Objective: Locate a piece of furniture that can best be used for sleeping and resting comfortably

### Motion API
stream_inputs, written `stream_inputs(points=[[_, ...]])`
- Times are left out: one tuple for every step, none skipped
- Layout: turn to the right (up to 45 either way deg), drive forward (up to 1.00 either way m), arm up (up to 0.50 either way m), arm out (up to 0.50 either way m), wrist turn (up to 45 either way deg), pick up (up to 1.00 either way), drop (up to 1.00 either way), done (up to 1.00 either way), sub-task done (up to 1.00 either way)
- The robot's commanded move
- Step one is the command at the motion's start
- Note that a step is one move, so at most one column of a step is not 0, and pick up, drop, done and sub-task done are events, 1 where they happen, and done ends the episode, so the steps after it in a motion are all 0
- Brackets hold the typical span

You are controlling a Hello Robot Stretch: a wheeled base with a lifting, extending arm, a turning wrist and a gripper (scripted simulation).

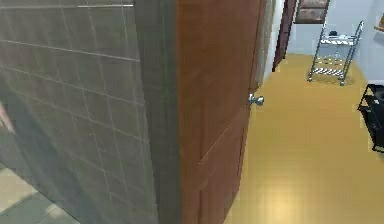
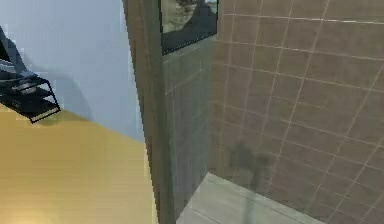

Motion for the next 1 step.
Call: stream_inputs(points=[[-45.0,0.00,0.00,0.00,0.0,0.00,0.00,0.00,0.00]])
